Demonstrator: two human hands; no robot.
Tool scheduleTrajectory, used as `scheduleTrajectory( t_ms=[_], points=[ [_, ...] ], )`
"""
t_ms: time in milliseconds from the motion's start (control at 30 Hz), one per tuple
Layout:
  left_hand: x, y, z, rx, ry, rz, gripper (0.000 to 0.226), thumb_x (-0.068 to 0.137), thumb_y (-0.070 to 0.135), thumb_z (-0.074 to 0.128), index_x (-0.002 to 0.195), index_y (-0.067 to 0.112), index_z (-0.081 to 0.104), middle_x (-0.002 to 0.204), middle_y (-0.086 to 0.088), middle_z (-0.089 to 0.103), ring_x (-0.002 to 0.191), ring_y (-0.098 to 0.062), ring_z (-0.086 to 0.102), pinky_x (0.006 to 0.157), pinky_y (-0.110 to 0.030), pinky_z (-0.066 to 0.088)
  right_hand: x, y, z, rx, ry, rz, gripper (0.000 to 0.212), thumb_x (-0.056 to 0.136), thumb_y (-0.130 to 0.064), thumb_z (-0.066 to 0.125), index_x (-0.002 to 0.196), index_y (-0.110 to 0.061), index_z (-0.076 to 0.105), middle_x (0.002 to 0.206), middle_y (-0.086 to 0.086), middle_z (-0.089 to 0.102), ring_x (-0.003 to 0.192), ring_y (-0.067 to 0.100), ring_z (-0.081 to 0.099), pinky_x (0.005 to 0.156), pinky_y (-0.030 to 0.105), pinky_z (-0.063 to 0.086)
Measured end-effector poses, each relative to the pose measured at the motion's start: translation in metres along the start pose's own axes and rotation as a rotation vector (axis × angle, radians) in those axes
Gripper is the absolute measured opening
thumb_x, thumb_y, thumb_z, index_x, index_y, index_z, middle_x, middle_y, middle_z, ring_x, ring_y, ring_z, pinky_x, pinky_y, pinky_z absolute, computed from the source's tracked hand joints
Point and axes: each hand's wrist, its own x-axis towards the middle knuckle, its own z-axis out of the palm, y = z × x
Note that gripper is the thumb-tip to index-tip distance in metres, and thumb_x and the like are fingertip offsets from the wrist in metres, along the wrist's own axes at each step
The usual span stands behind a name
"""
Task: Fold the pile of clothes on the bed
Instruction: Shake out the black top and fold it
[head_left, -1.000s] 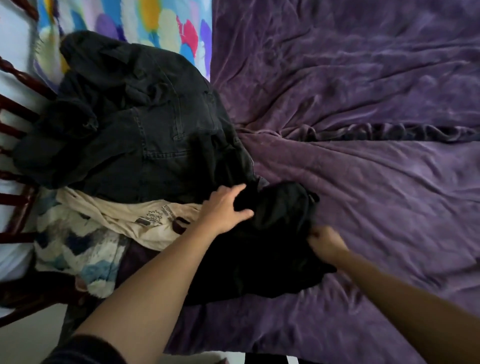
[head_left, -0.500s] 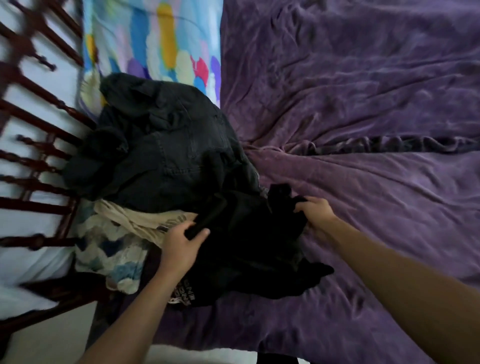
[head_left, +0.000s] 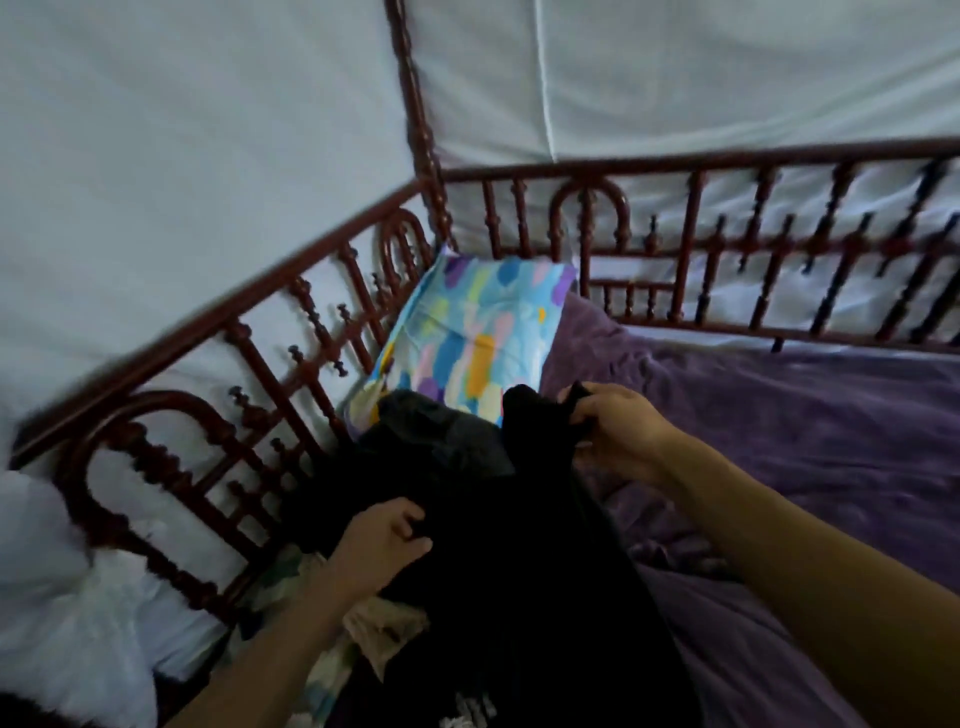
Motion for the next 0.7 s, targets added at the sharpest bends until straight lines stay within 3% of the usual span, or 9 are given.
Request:
scheduleTrajectory(
  t_ms=[67,167,233,300,367,467,533,600,700],
  points=[
    [0.007,0.038,-0.033,-0.218,0.083,0.106,0.043,0.08,0.022,0.077,0.119,0.018,0.059,0.099,0.0,0.06,0.085,-0.009,0.059,0.071,-0.009,0.044,-0.011,-0.025,0.021,-0.074,-0.073,-0.056,0.03,0.078,0.009,0.038,0.072,-0.011,0.058,0.061,0.006,0.046,0.05,0.016,0.044,0.045,0.024,0.036],
    [0.006,0.087,-0.074,-0.327,0.054,0.27,0.059,0.074,0.027,0.082,0.123,0.039,0.052,0.109,0.006,0.058,0.1,-0.007,0.058,0.083,-0.017,0.047,-0.028,-0.06,0.05,-0.098,-0.128,-0.122,0.033,0.077,0.008,0.037,0.069,-0.014,0.06,0.062,0.003,0.049,0.052,0.013,0.048,0.045,0.025,0.036],
    [0.002,0.112,-0.089,-0.322,0.028,0.35,0.046,0.075,0.026,0.081,0.109,0.046,0.059,0.105,0.011,0.064,0.095,-0.003,0.061,0.084,-0.025,0.049,-0.039,-0.083,0.067,-0.088,-0.14,-0.164,0.032,0.077,0.008,0.037,0.07,-0.015,0.059,0.062,0.001,0.051,0.051,0.011,0.051,0.043,0.022,0.039],
    [-0.003,0.131,-0.098,-0.364,0.01,0.411,0.02,0.081,0.024,0.075,0.099,0.03,0.071,0.099,0.002,0.073,0.09,-0.009,0.067,0.084,-0.035,0.051,-0.051,-0.106,0.081,-0.083,-0.112,-0.201,0.033,0.078,0.007,0.036,0.073,-0.016,0.059,0.062,0.001,0.053,0.051,0.011,0.052,0.043,0.021,0.041],
    [-0.008,0.143,-0.108,-0.544,0.029,0.431,0.018,0.084,0.023,0.068,0.1,0.018,0.073,0.101,-0.007,0.073,0.094,-0.021,0.068,0.086,-0.039,0.051,-0.062,-0.125,0.09,-0.046,-0.062,-0.234,0.033,0.081,0.004,0.037,0.071,-0.015,0.062,0.061,0.002,0.055,0.052,0.012,0.054,0.044,0.021,0.043],
    [-0.017,0.157,-0.138,-0.845,0.155,0.452,0.018,0.089,0.018,0.059,0.098,0.018,0.074,0.094,-0.008,0.073,0.087,-0.021,0.069,0.076,-0.027,0.052,-0.08,-0.145,0.091,-0.054,0.01,-0.292,0.022,0.089,-0.018,0.055,0.071,-0.015,0.067,0.06,0.002,0.058,0.048,0.012,0.057,0.043,0.022,0.045],
    [-0.024,0.169,-0.167,-0.925,0.274,0.474,0.022,0.09,0.013,0.055,0.093,0.021,0.076,0.089,-0.006,0.075,0.083,-0.02,0.071,0.07,-0.024,0.053,-0.089,-0.15,0.084,-0.349,0.025,-0.458,0.013,0.083,-0.03,0.071,0.076,-0.019,0.071,0.067,0.0,0.064,0.055,0.01,0.063,0.047,0.021,0.048],
    [-0.032,0.181,-0.197,-0.928,0.408,0.505,0.024,0.089,0.01,0.055,0.083,0.021,0.076,0.079,-0.003,0.074,0.076,-0.017,0.07,0.068,-0.024,0.053,-0.091,-0.15,0.073,-0.857,0.114,-0.631,0.02,0.072,-0.026,0.082,0.085,-0.026,0.068,0.078,-0.005,0.067,0.069,0.003,0.064,0.06,0.02,0.05],
    [-0.047,0.198,-0.236,-0.895,0.568,0.534,0.024,0.086,0.01,0.055,0.07,0.018,0.071,0.066,-0.001,0.066,0.064,-0.014,0.063,0.059,-0.023,0.048,-0.089,-0.141,0.058,-1.394,0.266,-0.579,0.025,0.076,-0.018,0.072,0.068,-0.032,0.052,0.069,-0.011,0.056,0.064,-0.001,0.056,0.055,0.017,0.038]
  ],
)
